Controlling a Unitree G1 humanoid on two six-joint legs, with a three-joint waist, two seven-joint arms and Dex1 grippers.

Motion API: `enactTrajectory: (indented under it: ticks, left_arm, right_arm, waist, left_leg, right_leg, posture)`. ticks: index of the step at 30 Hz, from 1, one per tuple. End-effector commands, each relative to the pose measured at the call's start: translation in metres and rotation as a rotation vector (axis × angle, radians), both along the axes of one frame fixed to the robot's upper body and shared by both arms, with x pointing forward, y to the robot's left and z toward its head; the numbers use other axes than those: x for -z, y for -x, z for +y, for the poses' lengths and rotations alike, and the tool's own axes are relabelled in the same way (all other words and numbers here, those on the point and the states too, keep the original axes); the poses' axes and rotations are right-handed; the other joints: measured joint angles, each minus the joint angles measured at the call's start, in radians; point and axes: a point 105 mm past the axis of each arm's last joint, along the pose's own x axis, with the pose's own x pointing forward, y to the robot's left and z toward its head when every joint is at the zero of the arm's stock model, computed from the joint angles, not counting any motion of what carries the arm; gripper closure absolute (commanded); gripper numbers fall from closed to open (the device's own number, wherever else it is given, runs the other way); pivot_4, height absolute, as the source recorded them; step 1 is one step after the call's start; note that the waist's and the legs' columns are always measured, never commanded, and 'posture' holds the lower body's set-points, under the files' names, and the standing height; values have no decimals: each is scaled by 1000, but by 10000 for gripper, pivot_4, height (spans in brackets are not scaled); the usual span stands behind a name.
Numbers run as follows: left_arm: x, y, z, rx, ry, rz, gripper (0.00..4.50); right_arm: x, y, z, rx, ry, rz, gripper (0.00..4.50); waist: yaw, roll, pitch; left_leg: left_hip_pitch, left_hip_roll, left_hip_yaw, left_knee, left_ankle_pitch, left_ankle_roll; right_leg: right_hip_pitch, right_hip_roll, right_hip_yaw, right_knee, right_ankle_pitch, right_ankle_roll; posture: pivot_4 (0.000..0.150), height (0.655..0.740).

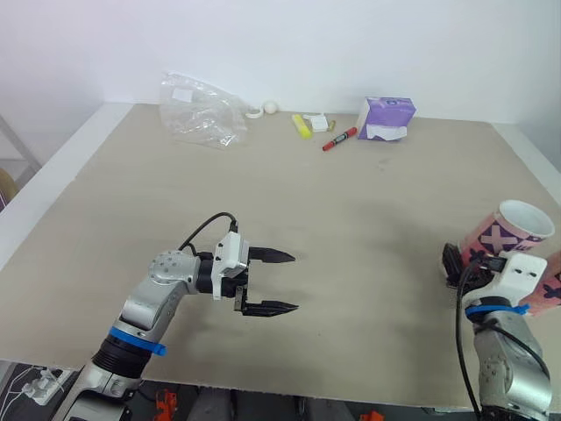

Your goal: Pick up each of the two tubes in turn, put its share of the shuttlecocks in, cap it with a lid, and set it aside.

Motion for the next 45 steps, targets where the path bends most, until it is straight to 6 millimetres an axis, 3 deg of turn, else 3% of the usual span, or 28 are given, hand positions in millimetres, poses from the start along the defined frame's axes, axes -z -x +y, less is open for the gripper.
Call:
enactTrajectory:
  ticks: [1,12,13,14,22,32,41,43,45]
  left_arm:
    - [-7,0,-1,2,9,-26,0]
    - [-6,-2,-2,-10,-1,-35,0]
    - [-6,-2,-2,-11,-1,-35,0]
    - [-6,-2,-2,-12,0,-36,0]
    - [-6,-6,-3,-17,-2,-37,0]
    - [-4,-10,-4,-5,-14,-36,0]
    - [-3,-16,-6,-14,-12,-39,0]
    - [-2,-19,-5,-34,-19,-39,0]
    - [-1,-23,-1,-69,-26,-36,0]
  right_arm:
    - [-6,4,-14,50,37,-11,7019]
    - [-2,2,-7,13,42,5,7019]
    - [-2,2,-4,3,45,5,1217]
    - [-2,3,-3,-4,47,5,230]
    - [-4,12,7,-20,49,3,230]
    - [-11,47,19,-38,60,18,230]
    - [2,82,25,-55,49,83,230]
    - [1,88,30,-98,64,82,230]
    - [-4,90,48,-238,121,74,230]
  waist:
    - [0,0,0]
    - [0,0,0]
    - [0,0,0]
    - [0,0,0]
    - [0,1,0]
    - [0,2,0]
    - [0,2,0]
    - [0,2,0]
    - [0,3,0]
  left_leg:
    - [0,0,0,0,0,0]
    - [1,0,0,1,0,0]
    - [1,0,0,1,0,0]
    - [1,0,0,1,0,0]
    - [1,0,0,0,0,0]
    - [0,0,0,0,0,0]
    - [0,0,0,-1,0,0]
    - [0,0,0,-1,0,0]
    - [0,0,0,-1,0,0]
  right_leg:
    - [0,0,0,0,0,0]
    - [1,0,0,0,1,1]
    - [1,0,0,0,0,1]
    - [1,0,0,0,0,1]
    - [1,0,0,0,0,0]
    - [0,0,0,0,0,0]
    - [0,-1,0,0,-1,0]
    - [0,-1,0,0,-1,-1]
    - [0,-1,0,0,-1,-1]
  posture:
    - [1500,7400]
    - [1500,7400]
    - [1500,7400]
    - [1500,7400]
    - [1500,7400]
    - [1500,7400]
    - [1500,7400]
    - [1500,7400]
    - [1500,7400]
